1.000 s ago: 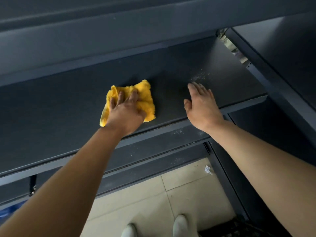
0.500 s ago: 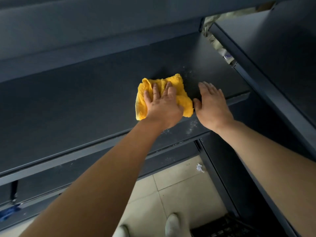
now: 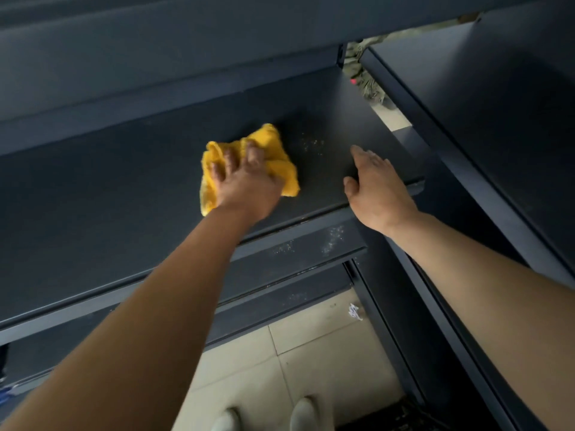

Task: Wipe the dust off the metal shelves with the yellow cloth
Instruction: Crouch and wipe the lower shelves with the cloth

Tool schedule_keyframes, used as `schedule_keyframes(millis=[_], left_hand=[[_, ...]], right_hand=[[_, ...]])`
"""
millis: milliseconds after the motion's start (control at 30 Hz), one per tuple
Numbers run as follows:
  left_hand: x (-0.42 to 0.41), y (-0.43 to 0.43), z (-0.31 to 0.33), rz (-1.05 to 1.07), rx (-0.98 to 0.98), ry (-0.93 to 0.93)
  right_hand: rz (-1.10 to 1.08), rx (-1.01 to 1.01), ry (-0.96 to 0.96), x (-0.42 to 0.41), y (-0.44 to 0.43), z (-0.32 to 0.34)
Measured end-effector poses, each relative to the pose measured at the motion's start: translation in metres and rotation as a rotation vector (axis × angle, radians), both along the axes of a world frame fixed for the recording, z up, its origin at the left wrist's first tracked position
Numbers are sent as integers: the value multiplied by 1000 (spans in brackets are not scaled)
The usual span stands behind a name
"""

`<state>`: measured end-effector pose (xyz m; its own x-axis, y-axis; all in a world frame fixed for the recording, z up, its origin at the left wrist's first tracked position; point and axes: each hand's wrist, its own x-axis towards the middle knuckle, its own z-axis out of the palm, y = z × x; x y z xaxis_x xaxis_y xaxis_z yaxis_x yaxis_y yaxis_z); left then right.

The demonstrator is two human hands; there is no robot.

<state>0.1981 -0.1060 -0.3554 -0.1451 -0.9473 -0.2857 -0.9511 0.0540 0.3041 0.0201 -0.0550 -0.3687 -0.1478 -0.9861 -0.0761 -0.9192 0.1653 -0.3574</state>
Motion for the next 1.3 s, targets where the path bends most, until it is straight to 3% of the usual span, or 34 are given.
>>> schedule_keyframes(millis=[167,633,900,1100,1300], left_hand=[[4,-24,-2,27,22,-25],[-94,-43,-4,-494,-73,-4],[-47,-13,-12,-417,-79,19],[-73,-43,-6,-289,-59,11],[-109,-73,2,-327,-40,72]], right_hand=[[10,-6,-4,7,-8,-1],[-209,-13,-11,-21,11,15],[-173,-25,-22,-23,0,14],[-115,3,-72,-41,-3,7],[-125,-70,-136,-54,-8,4]])
